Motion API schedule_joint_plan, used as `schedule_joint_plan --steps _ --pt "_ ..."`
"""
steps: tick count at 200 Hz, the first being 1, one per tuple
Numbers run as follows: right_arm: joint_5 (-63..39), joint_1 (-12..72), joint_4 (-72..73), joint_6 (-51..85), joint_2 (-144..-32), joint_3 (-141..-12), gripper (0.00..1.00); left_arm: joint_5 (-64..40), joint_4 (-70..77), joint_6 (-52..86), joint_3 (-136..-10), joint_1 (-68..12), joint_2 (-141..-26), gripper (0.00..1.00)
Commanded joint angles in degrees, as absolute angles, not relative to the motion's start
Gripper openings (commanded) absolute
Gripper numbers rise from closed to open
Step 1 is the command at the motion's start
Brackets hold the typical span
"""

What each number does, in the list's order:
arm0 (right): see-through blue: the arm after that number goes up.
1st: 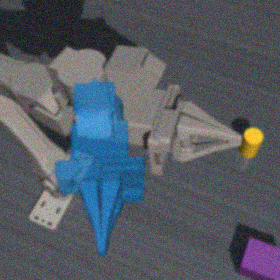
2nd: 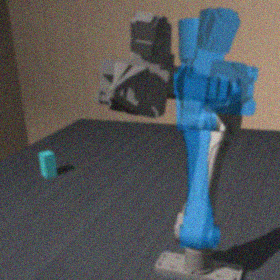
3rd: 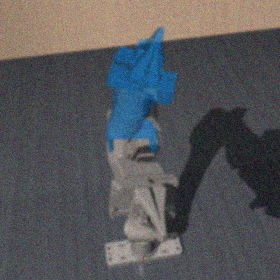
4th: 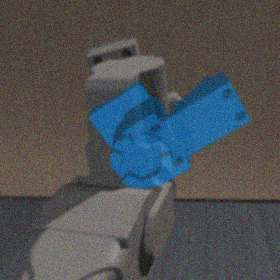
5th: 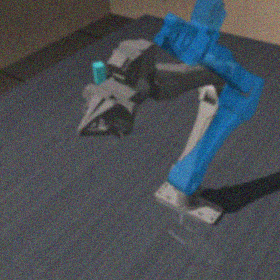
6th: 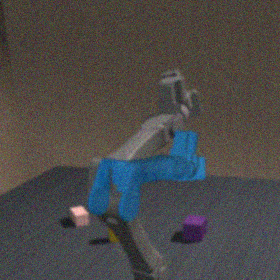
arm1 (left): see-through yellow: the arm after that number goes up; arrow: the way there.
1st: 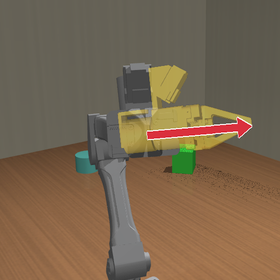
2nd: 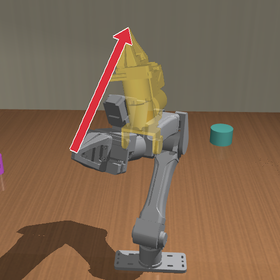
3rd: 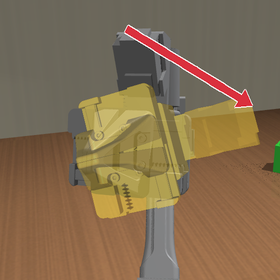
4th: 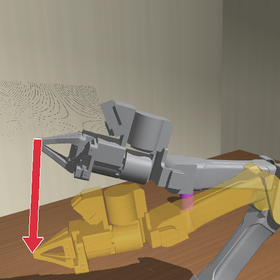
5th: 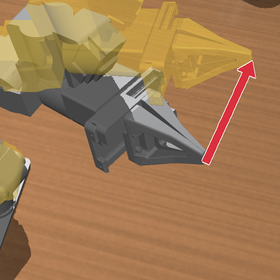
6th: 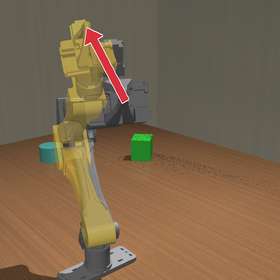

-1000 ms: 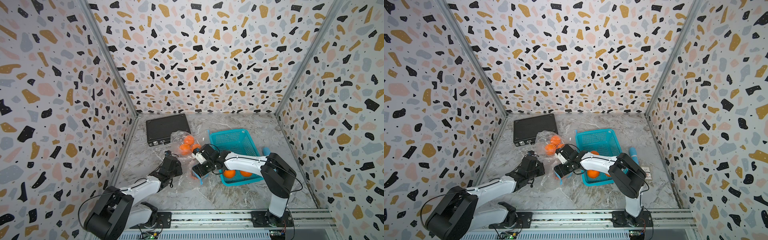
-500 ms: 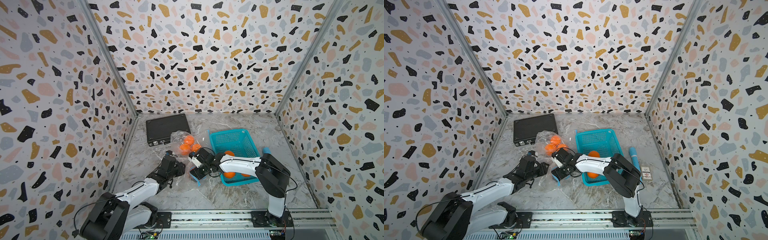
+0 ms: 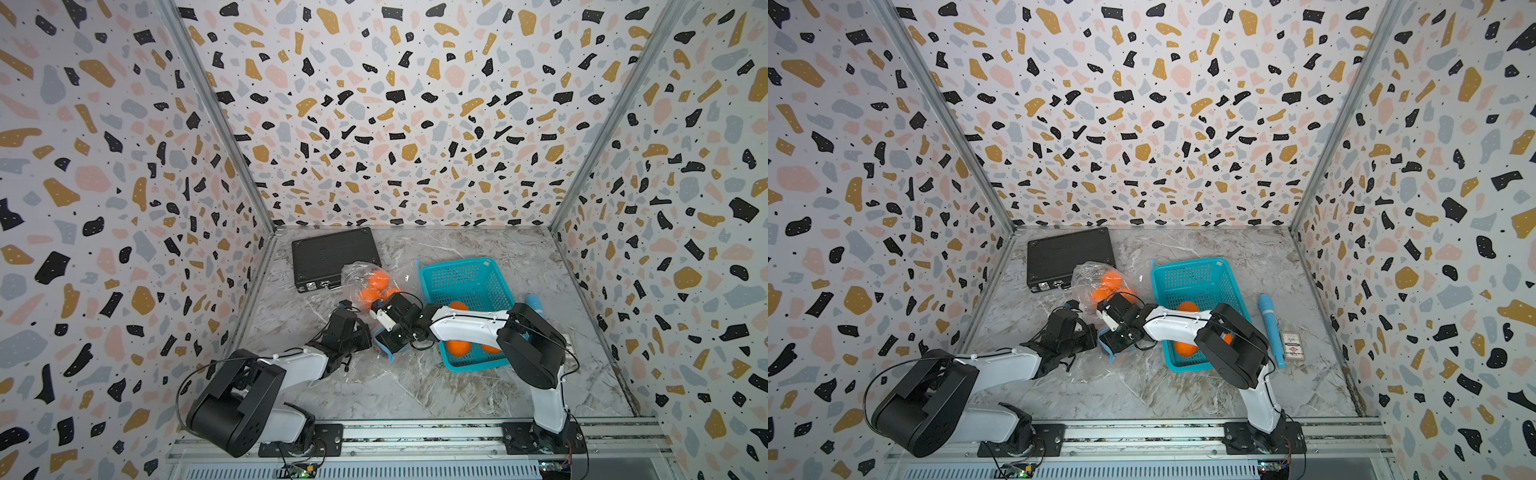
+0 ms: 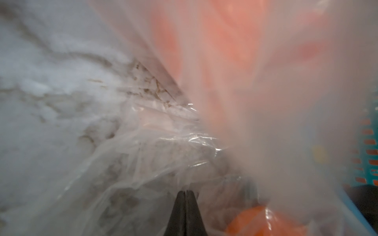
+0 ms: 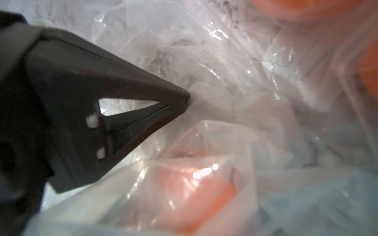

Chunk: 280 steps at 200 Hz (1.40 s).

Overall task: Open the zip-top bag and take out the orange
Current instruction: Pick up the orange from the zipper food storage bag.

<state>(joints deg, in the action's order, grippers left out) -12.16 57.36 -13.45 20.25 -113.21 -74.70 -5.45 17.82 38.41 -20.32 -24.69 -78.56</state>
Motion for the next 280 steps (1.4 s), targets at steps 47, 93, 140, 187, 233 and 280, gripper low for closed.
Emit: schedule_joint_plan --steps 47,93,140,187,233,280 --pt "-11.2 57.3 -18.0 21.9 -102.2 -67.8 0.68 1.5 14.1 38.5 -21.0 -24.7 -81.2 0.0" --pt "-10.0 57.3 -20.3 22.0 -96.5 -65.6 0.67 4.6 9.9 39.5 -21.3 -24.5 -78.2 0.0" --pt "-16.5 56.4 -16.1 22.7 -95.0 -62.2 0.67 4.8 8.4 39.3 -20.8 -24.5 -75.9 0.0" --pt "-24.6 56.0 -11.6 26.0 -89.1 -60.8 0.72 7.8 7.8 39.2 -20.1 -24.5 -75.6 0.0" --pt "-31.4 55.3 -4.7 29.4 -86.6 -60.9 0.71 5.7 8.8 39.2 -19.3 -24.5 -75.5 0.0" --pt "-24.4 51.9 -6.4 29.1 -82.2 -57.8 0.71 3.6 3.8 39.9 -19.2 -24.5 -67.7 0.0"
